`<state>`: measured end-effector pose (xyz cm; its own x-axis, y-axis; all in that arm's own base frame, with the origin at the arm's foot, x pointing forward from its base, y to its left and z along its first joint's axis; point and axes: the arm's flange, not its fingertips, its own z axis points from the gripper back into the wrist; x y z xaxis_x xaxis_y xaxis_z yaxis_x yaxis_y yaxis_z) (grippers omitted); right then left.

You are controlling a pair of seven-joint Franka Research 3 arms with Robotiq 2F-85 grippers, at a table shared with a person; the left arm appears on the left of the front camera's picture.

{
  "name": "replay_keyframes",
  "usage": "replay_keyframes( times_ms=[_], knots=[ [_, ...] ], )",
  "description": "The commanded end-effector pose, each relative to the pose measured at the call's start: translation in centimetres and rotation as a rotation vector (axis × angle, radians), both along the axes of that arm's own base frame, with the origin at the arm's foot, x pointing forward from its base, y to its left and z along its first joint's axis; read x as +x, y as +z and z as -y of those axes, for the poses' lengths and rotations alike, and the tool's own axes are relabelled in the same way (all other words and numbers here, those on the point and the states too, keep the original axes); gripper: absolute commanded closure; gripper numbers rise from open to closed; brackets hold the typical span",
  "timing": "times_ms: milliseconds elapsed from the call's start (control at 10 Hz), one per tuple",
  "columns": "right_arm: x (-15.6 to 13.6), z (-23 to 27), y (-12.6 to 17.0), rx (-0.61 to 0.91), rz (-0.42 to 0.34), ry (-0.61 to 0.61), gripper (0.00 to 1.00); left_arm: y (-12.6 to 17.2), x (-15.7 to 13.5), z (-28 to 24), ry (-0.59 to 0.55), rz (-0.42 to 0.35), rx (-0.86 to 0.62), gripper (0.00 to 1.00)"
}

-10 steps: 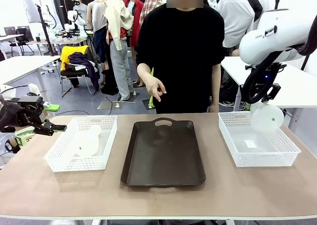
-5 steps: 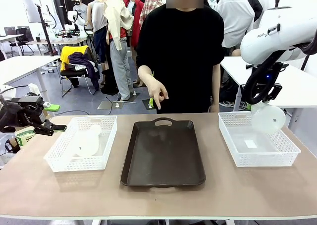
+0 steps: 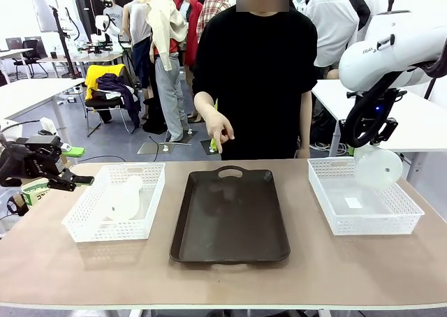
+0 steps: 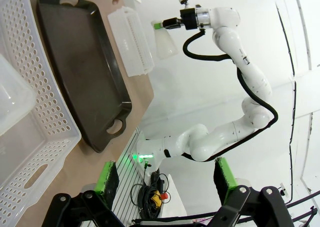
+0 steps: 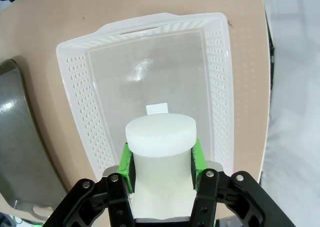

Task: Prepare the laboratory tools.
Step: While moving the picked Big flask to the Handle tray indicated by the person, stop as directed by the person.

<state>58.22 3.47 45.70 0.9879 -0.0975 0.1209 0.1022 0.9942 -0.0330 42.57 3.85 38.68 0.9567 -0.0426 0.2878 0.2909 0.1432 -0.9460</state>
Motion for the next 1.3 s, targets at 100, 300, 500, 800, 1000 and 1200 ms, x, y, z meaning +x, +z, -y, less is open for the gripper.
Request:
replay_keyframes(
  times_ms=[100, 300, 500, 800, 1000, 1200],
  knots=[
    [-0.2, -1.9, 1.4, -0.045, 0.018, -0.024, 1.0, 0.1, -0.1, -0.1, -0.002, 0.003, 0.013, 0.0],
    [-0.8, -4.0, 3.5, -0.029, 0.048, -0.035, 1.0, 0.1, -0.1, -0.1, -0.002, 0.003, 0.013, 0.0],
    [-0.8, -7.2, 4.8, 0.012, 0.058, -0.044, 1.0, 0.1, -0.1, -0.1, -0.002, 0.003, 0.013, 0.0],
    [-0.2, -15.7, 5.4, -0.007, 0.008, 0.055, 1.0, 0.1, -0.1, -0.1, -0.002, 0.003, 0.013, 0.0],
    [-0.8, -21.1, 4.3, -0.039, 0.026, 0.074, 1.0, 0.1, -0.1, -0.1, -0.002, 0.003, 0.013, 0.0],
    [-1.7, -25.5, 2.1, -0.045, 0.08, 0.091, 1.0, 0.1, -0.1, -0.1, -0.002, 0.003, 0.013, 0.0]
  ],
)
